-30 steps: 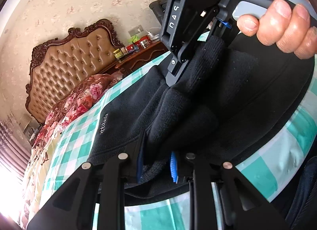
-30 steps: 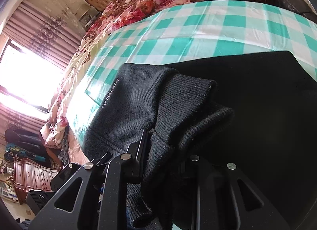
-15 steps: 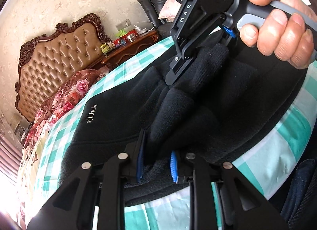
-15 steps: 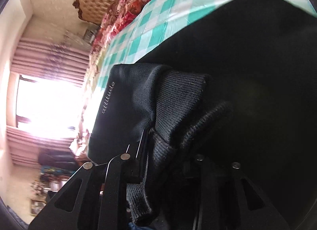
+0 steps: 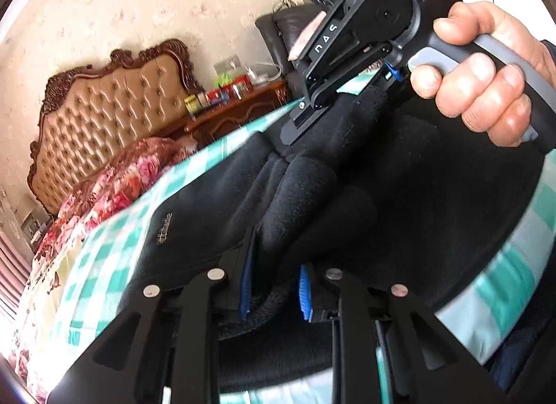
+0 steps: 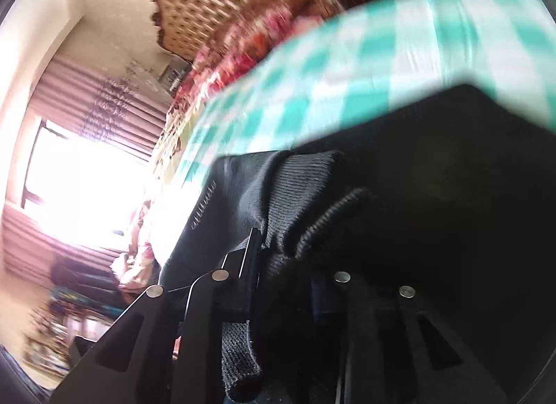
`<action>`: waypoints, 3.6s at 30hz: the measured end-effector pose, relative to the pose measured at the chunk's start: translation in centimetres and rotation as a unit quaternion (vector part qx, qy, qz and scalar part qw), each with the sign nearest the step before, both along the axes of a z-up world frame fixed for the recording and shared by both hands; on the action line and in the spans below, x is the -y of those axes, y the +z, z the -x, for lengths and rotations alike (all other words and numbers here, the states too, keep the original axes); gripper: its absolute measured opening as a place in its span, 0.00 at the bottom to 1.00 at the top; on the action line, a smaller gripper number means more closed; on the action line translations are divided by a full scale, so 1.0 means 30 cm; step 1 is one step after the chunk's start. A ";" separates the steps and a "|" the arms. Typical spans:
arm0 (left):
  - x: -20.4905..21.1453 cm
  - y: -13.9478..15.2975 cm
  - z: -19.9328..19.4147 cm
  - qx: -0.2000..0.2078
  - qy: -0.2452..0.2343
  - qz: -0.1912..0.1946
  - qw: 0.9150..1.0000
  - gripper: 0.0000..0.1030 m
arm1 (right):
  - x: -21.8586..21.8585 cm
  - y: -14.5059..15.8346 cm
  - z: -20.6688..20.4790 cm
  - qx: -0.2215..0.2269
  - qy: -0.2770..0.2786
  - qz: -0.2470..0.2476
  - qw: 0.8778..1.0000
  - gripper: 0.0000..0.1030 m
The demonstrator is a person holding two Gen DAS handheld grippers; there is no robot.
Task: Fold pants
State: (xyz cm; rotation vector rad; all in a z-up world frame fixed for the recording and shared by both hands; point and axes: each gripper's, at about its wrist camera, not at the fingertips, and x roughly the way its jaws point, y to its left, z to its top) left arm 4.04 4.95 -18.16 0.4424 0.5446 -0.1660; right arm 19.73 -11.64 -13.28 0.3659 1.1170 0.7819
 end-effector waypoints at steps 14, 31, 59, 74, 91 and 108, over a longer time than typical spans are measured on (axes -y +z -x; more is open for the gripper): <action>-0.145 0.001 0.180 0.014 0.085 -0.011 0.996 0.76 | 0.018 -0.128 -0.012 -0.059 -0.013 0.037 0.998 0.23; -0.249 -0.086 0.047 0.029 0.133 -0.262 0.955 0.80 | -0.004 -0.022 0.018 -0.060 -0.033 0.069 0.995 0.20; -0.616 0.018 -0.033 -0.180 0.052 0.283 0.941 0.17 | 0.032 -0.121 0.069 -0.017 -0.028 0.106 0.994 0.20; -0.648 0.170 -0.258 -0.126 0.059 0.320 0.937 0.13 | -0.019 -0.059 0.038 0.046 -0.015 0.167 0.985 0.19; -0.567 0.174 -0.358 -0.162 0.070 0.357 0.917 0.16 | 0.009 -0.100 0.029 0.015 -0.025 0.156 0.987 0.24; -0.451 -0.004 -0.301 -0.206 0.141 0.271 0.930 0.18 | 0.032 -0.081 0.169 0.019 -0.051 0.191 0.980 0.70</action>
